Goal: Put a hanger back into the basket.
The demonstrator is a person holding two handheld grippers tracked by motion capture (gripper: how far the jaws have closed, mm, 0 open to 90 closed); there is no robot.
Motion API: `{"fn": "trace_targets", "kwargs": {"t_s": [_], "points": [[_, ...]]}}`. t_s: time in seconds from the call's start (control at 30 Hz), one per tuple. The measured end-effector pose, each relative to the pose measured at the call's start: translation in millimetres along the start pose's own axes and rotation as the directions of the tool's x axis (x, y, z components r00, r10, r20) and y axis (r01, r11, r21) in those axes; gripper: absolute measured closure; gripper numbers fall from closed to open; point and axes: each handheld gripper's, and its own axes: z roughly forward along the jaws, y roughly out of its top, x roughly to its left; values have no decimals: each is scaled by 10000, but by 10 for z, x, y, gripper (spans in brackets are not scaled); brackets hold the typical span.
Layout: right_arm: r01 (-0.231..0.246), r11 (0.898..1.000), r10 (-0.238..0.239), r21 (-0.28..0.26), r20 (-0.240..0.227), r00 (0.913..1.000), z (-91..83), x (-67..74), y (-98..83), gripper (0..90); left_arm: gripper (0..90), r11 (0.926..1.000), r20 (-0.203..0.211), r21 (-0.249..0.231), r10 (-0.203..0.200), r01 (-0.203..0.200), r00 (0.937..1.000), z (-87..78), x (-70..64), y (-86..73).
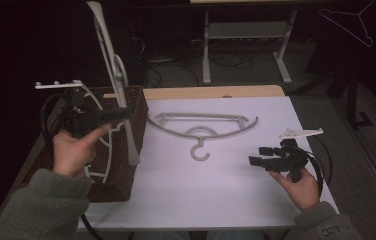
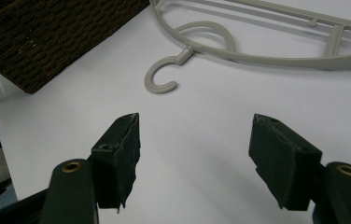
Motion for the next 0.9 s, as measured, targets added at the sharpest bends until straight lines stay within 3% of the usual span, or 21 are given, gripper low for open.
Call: {"fn": "trace_targets", "kwargs": {"t_s": [0.1, 0.23, 0.4, 0.47, 0.53, 0.63, 0.77, 0.8, 0.87, 0.9], "points": [[20, 10000, -21, 90, 44, 10000, 18, -11, -5, 323, 820, 9996, -446, -89, -255, 251, 9987, -212, 155, 0], [-20, 9999, 19, 145, 70, 10000, 40, -12, -6, 320, 820, 9986, -905, -108, -521, 514, 9945, -332, 294, -25], [40, 9996, -42, 263, 99, 9999, 77, 0, -1, 320, 820, 9960, -1650, -54, -889, 893, 9823, -448, 599, -96], [48, 9994, -51, 332, 85, 10000, 84, 4, 0, 321, 820, 9935, -1888, -73, -1127, 1134, 9755, -453, 724, -141], [59, 9994, -62, 342, 90, 9999, 87, 7, -2, 320, 820, 9890, -2184, -99, -1463, 1477, 9648, -432, 823, -192], [25, 9995, -29, 329, 101, 9999, 83, 4, -5, 320, 820, 9835, -2612, 211, -1681, 1798, 9505, -415, 971, -274], [39, 9996, -40, 291, 62, 10000, 76, -12, -11, 321, 820, 9753, -3152, 475, -1902, 2156, 9298, -429, 1089, -365], [28, 9995, -30, 301, 74, 10000, 79, -12, -13, 321, 820, 9731, -3360, 563, -1923, 2235, 9220, -421, 1110, -385], [46, 9994, -47, 349, 31, 10000, 92, -15, -15, 321, 820, 9648, -3512, 746, -2114, 2523, 9121, -397, 1164, -429], [54, 9994, -55, 349, 7, 10000, 101, -12, -14, 321, 820, 9615, -3538, 874, -2147, 2607, 9103, -380, 1198, -454]]}}
